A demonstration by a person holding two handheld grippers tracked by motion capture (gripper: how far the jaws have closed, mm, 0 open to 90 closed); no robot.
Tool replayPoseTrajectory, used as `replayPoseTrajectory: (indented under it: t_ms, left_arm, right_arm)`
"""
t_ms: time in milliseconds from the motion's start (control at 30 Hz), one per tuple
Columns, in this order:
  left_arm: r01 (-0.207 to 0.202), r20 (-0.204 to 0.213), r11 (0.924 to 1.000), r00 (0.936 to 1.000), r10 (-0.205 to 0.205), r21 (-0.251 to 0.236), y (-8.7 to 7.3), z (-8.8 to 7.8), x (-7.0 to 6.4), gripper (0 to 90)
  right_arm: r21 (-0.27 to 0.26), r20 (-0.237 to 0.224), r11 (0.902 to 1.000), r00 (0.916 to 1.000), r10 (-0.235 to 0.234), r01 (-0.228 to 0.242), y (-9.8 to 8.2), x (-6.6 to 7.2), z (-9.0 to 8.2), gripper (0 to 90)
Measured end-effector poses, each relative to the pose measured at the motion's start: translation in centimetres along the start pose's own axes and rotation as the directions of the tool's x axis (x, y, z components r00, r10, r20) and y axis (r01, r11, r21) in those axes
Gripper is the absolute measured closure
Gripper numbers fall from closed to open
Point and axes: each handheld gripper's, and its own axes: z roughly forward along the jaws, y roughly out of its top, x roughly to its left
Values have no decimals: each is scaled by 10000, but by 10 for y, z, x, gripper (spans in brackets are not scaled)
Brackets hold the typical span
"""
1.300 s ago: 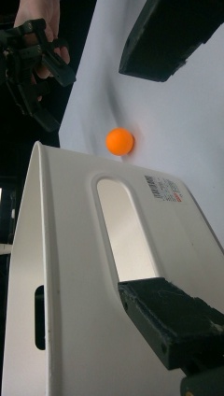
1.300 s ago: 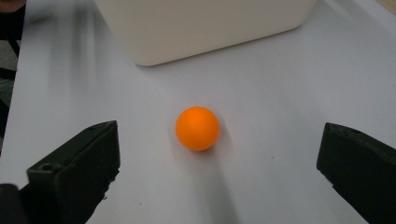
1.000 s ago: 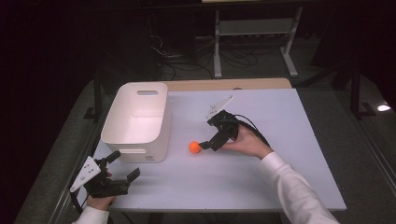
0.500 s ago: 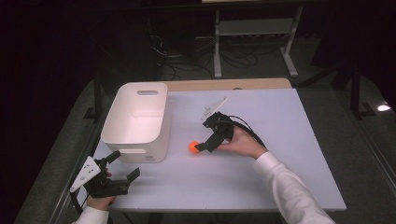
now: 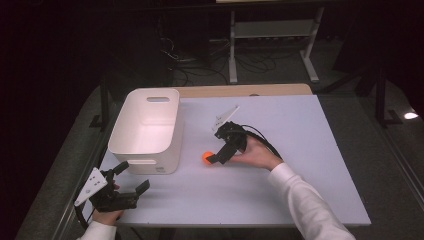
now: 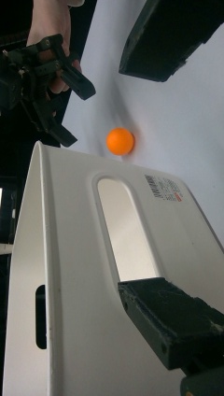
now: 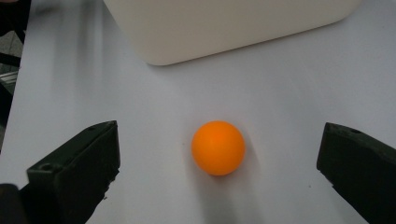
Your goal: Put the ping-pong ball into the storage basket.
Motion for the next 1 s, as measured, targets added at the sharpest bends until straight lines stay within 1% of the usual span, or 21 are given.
replayPoseTrajectory:
  t_ms: [33,100,200,233,400,433,467,500,533,600,633,667,800,833,867,933,967,1000]
  left_arm:
    - [-11,1,10000,10000,11,7,0,0,0,0]
    - [-36,8,10000,10000,36,12,0,0,0,0]
    - [-18,9,10000,10000,18,3,0,0,0,0]
    - [-8,10,10000,10000,8,7,0,0,0,0]
    - [-29,31,10000,10000,29,5,0,0,0,0]
    - [-26,30,10000,10000,26,3,0,0,0,0]
    - [-20,34,10000,10000,20,-6,0,0,0,0]
    - [-14,35,10000,10000,14,-15,0,0,0,0]
    - [-17,36,10000,10000,17,-10,0,0,0,0]
    - [-5,47,10000,10000,5,-24,0,0,0,0]
    - [-12,57,10000,10000,12,-17,0,0,0,0]
    - [-13,60,10000,10000,13,-22,0,0,0,0]
    - [-2,75,10000,10000,2,-35,0,0,0,0]
    - [-10,79,10000,10000,10,-37,0,0,0,0]
    - [-8,76,10000,10000,8,-34,0,0,0,0]
    - [-16,76,10000,10000,16,-18,0,0,0,0]
    - [-22,79,10000,10000,22,-18,0,0,0,0]
    - [-24,82,10000,10000,24,-12,0,0,0,0]
  right_arm:
    - [8,30,9999,9999,-109,109,0,-1,1,0]
    - [19,36,9998,9998,-177,177,0,-2,3,0]
    - [71,-6,9998,9999,-166,166,-1,-1,5,0]
    - [48,-1,9997,9997,-234,234,-1,-1,6,0]
    - [204,-102,9997,9998,-152,154,-1,-1,10,0]
    - [184,-101,9995,9996,-272,273,-1,-2,11,0]
    - [237,-109,9996,9998,-165,167,-1,-1,12,0]
    - [243,-119,9994,9996,-249,251,-2,-1,13,0]
    - [303,-155,9994,9997,-169,174,-2,-1,14,0]
    - [336,-163,9992,9997,-207,213,-2,-1,16,0]
    - [387,-198,9992,9998,-96,104,-2,0,16,0]
    - [363,-165,9989,9995,-277,283,-2,0,18,0]
    - [449,-213,9986,9994,-264,273,-2,1,22,0]
    - [486,-234,9986,9996,-179,190,-2,1,23,0]
    - [486,-222,9984,9994,-263,274,-3,1,24,0]
    - [536,-279,9983,9994,-205,219,-3,2,26,0]
    - [551,-268,9980,9992,-289,303,-3,1,27,0]
    - [581,-310,9979,9992,-259,277,-3,1,29,0]
